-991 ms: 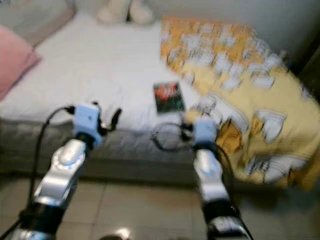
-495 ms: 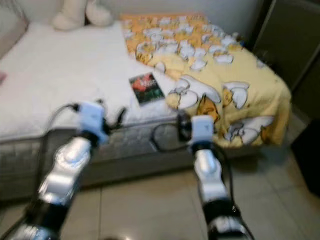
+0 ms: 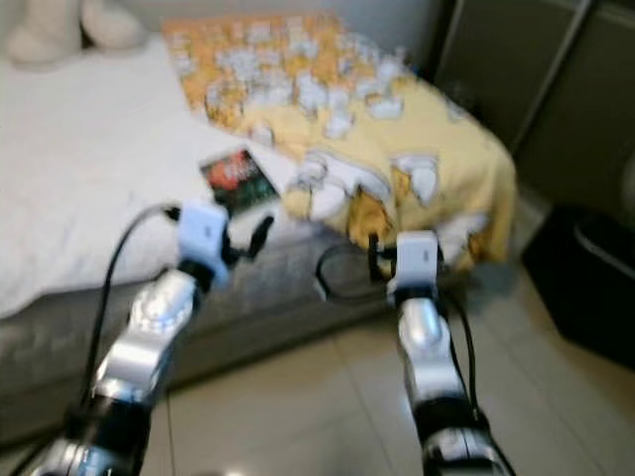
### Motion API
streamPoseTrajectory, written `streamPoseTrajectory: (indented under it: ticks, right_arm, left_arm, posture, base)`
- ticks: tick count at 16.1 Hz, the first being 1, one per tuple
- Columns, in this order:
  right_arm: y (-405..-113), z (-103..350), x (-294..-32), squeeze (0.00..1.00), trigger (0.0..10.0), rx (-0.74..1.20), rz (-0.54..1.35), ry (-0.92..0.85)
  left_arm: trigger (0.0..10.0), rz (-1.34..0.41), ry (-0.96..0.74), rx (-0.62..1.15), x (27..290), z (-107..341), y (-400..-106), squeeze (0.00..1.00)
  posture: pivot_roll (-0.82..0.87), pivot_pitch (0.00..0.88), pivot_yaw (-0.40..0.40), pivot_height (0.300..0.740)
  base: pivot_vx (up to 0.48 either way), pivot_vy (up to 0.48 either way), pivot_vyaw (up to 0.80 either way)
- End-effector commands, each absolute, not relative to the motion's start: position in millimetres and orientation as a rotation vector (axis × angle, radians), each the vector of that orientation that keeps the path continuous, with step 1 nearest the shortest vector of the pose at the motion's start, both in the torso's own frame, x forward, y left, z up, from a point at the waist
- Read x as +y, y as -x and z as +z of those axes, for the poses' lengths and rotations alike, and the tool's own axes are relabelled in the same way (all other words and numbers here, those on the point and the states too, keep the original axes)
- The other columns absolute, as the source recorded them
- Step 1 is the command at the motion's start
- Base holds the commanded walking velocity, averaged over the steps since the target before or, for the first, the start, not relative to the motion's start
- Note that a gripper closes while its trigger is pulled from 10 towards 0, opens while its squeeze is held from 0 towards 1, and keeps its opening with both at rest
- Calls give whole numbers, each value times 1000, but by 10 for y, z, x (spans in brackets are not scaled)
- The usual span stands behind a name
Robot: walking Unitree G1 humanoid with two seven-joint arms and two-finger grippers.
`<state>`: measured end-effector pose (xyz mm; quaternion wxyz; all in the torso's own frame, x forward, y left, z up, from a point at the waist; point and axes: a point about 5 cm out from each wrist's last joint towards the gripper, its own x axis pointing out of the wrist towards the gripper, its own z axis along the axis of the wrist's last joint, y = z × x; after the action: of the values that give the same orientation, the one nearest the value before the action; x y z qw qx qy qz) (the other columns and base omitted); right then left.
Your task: Clean up the room
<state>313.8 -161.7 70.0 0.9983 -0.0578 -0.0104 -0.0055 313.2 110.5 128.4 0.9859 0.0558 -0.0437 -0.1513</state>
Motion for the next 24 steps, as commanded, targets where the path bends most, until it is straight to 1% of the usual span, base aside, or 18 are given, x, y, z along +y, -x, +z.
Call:
streamPoseTrajectory:
  ticks: [1,2,3,5,10,12,15,18,20,21,22,24]
  right_arm:
    - [-3177,729,-1507,0,10000,-23,13,103]
    - [-3171,719,-1522,0,10000,-18,12,86]
    - [-3162,709,-1546,0,10000,-15,11,80]
    - [-3160,702,-1552,0,10000,-11,19,84]
    - [-3163,712,-1530,0,10000,-18,43,90]
    - [-3156,709,-1518,0,10000,-19,49,93]
    - [-3163,733,-1495,0,10000,-34,64,81]
    - [-3166,731,-1486,0,10000,-26,77,82]
    - [-3161,722,-1485,0,10000,-22,81,81]
    - [-3156,710,-1481,0,10000,-15,84,80]
    - [-3149,695,-1469,0,10000,-8,90,77]
    - [-3142,688,-1446,0,10000,-5,96,75]
  left_arm:
    - [10000,-244,-84,-62,1235,1266,-3149,1000]
    - [10000,-165,45,-10,1305,1225,-3172,1000]
    - [10000,-130,101,10,1325,1200,-3175,1000]
    - [10000,-151,61,-2,1285,1206,-3164,1000]
    - [10000,-150,72,16,1270,1197,-3178,1000]
    - [10000,-169,65,22,1213,1190,-3168,1000]
    - [10000,-153,86,41,1234,1171,-3168,1000]
    - [10000,-158,88,58,1225,1153,-3165,1000]
    - [10000,-200,62,51,1171,1164,-3161,1000]
    - [10000,-255,43,17,1095,1223,-3159,1000]
    - [10000,-287,0,22,1032,1236,-3173,1000]
    - [10000,-291,6,28,1023,1238,-3193,1000]
  posture:
    - [-6,0,23,727]
    - [-3,0,19,727]
    - [-2,0,15,727]
    - [-3,0,12,727]
    - [-4,0,7,727]
    - [-3,0,9,727]
    - [-3,0,12,727]
    - [-5,0,14,727]
    - [-3,0,15,727]
    - [-4,0,17,727]
    - [-3,0,17,727]
    - [-5,0,20,727]
  base:
    - [480,0,0]
    - [480,0,0]
    - [480,0,0]
    - [480,0,0]
    - [472,0,0]
    - [480,0,0]
    - [447,96,0]
    - [97,447,0]
    - [0,480,0]
    - [0,476,0]
    - [285,0,0]
    - [0,0,0]
